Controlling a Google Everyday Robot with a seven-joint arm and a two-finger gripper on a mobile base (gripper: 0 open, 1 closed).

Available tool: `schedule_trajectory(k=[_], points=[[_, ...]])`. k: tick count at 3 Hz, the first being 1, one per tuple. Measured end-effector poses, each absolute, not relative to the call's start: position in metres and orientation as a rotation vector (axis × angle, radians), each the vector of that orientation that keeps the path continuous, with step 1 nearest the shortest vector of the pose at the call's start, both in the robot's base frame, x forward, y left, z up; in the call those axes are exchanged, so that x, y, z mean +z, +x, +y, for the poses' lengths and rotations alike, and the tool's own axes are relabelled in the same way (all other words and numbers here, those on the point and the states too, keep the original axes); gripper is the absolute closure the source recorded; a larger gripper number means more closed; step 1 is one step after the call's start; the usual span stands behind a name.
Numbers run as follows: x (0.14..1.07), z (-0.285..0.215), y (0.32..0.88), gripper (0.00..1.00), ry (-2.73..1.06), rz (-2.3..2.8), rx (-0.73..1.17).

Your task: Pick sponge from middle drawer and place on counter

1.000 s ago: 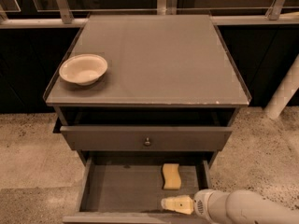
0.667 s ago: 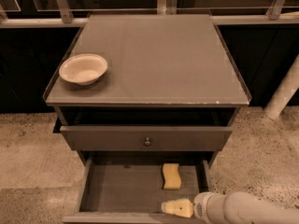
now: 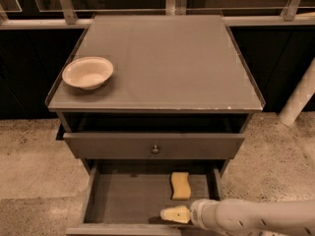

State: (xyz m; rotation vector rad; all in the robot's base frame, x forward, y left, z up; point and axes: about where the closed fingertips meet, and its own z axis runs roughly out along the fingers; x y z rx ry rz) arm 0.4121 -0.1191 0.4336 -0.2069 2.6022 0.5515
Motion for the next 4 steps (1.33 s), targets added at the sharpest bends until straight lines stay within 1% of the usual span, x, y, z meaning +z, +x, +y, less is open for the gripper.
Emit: schedule_trajectory(k=[1,3,4], points=[[0.418,-0.104,0.445,0.0,-0.221,2.554,0.547],[0.409,-0.104,0.443,0.0,-0.185,2.567,0.556],[0.393,-0.1,0.452,0.0,-0.206,2.571,0.543]])
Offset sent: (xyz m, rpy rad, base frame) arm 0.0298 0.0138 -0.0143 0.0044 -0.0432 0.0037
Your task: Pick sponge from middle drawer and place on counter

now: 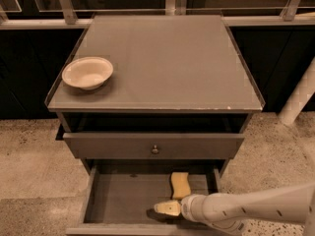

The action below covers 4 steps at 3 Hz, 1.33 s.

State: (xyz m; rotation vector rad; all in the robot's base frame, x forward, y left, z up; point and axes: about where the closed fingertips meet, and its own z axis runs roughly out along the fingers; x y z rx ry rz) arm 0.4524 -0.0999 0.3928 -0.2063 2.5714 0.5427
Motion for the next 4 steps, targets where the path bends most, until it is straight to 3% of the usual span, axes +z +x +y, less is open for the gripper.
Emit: schedule_trajectory(k=[4], points=[[0.368,-0.131,0.544,0.0,-0.257,2.498,0.249]])
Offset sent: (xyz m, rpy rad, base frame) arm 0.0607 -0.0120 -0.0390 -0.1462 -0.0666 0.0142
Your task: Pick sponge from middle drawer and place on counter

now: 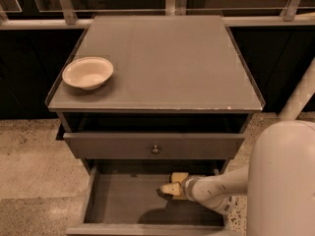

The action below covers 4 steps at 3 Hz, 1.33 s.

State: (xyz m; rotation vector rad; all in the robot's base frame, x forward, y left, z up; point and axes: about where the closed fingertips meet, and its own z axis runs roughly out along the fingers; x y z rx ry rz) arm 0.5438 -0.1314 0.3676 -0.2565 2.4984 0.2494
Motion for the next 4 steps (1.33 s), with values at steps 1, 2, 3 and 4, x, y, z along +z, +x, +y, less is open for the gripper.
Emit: schedule_trajectory(k=[1,2,3,4], points=[[0.3677,-0.1325,0.5448,0.19,-0.255,2.497,0.244],[0.3677,-0.1324,0.5448,0.42,-0.255,2.497,0.244],[0.3677,-0.1324,0.5448,0.65,-0.255,2.497,0.244],[0.3678,-0.1324,0.5448,0.88,-0.255,2.497,0.245]])
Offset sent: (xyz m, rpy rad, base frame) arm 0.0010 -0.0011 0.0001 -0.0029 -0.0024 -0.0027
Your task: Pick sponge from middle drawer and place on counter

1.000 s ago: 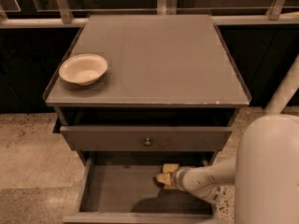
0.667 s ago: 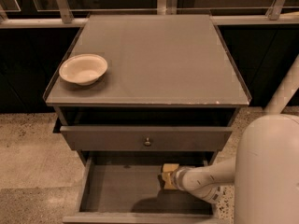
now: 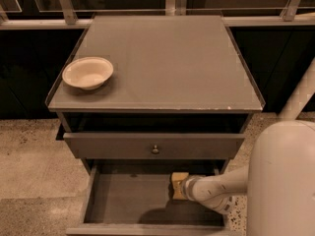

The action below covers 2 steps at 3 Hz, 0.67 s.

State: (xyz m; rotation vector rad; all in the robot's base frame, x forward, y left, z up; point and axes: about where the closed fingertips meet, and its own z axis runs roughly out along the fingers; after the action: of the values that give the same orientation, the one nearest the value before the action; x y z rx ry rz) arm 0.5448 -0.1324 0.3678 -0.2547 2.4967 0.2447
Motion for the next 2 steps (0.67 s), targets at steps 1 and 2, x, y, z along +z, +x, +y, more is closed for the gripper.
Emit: schedule_trajectory(k=[1,2], points=[[0.377,-0.131,0.544,1.0,-0.288,2.477,0.31],[0.409,-0.111,0.564,1.0,-0.377,2.372,0.457]])
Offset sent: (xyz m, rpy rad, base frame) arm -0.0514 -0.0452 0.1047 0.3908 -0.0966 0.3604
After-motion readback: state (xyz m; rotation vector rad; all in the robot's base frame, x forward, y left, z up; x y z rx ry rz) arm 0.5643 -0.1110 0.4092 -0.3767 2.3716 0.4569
